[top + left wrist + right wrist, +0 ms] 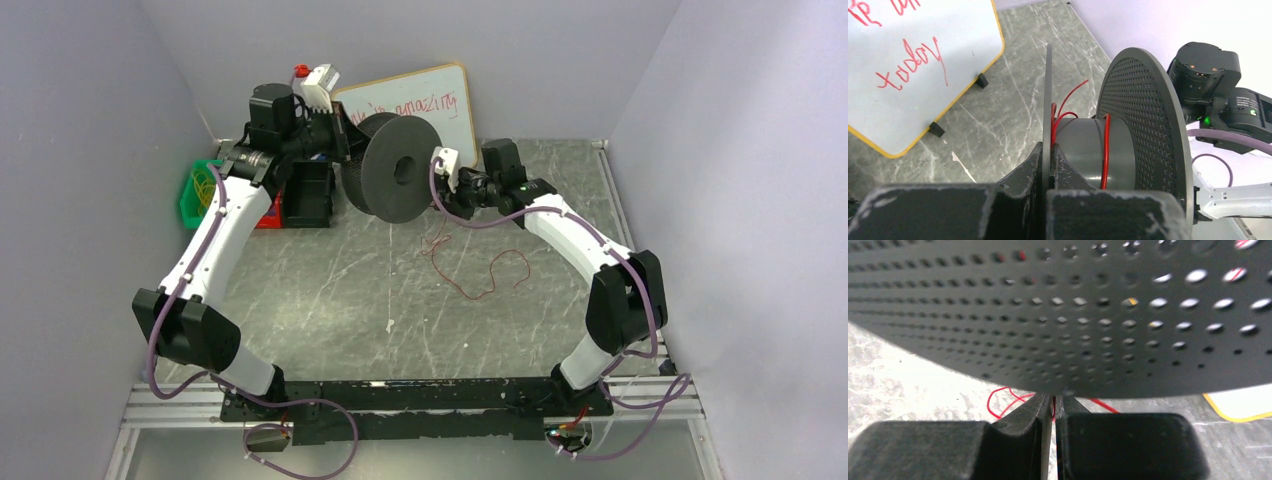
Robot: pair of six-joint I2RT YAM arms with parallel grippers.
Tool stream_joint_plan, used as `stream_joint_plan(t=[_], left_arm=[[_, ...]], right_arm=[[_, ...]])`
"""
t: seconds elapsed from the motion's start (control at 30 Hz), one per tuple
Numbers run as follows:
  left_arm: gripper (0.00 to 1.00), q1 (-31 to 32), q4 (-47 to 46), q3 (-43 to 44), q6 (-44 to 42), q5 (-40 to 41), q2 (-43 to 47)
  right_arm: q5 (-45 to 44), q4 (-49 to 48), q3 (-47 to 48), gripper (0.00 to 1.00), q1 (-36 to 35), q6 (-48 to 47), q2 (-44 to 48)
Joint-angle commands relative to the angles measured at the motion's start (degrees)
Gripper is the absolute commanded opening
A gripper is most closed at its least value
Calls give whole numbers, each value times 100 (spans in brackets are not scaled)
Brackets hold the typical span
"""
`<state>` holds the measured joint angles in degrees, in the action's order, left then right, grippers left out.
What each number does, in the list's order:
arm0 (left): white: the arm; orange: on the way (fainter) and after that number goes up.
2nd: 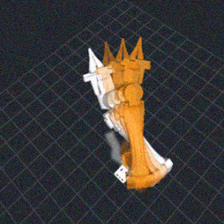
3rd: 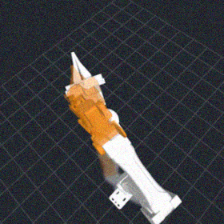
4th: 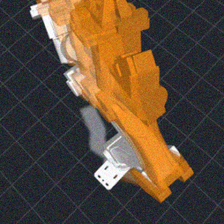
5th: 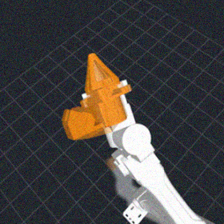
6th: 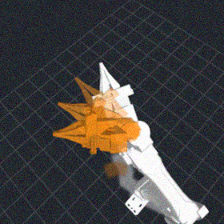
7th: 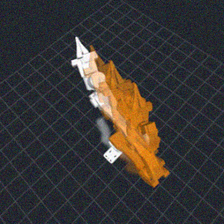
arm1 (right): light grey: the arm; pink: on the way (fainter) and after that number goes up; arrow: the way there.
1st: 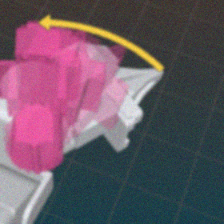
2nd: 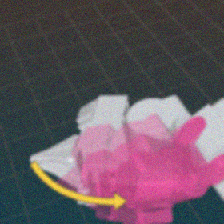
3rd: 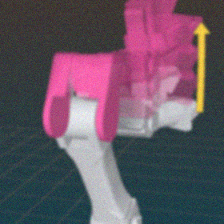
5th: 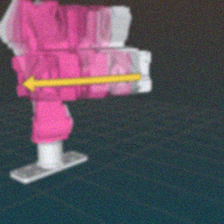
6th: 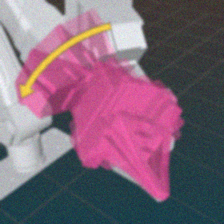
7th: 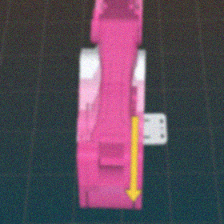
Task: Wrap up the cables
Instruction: Wrap the cable around the cable reel.
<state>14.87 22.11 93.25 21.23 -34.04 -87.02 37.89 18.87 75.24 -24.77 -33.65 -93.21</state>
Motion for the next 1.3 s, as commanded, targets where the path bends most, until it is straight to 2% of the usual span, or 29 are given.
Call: stream_joint_plan(t=[0.0,0.3,0.83,1.0,1.27], left_arm=[[3,24,-392,337,350,-551,251],[3,0,-518,482,661,-885,217],[2,-80,-791,380,1045,-1123,239],[2,-96,-888,326,1152,-1181,239],[3,-95,-928,274,1174,-1225,268]], right_arm=[[-102,-511,-100,10,23,-237,142],[220,-541,-318,16,9,-665,156],[329,-1001,-669,24,13,-717,367],[554,-861,-652,25,2,-966,403],[938,-753,-824,31,7,-1590,576]])
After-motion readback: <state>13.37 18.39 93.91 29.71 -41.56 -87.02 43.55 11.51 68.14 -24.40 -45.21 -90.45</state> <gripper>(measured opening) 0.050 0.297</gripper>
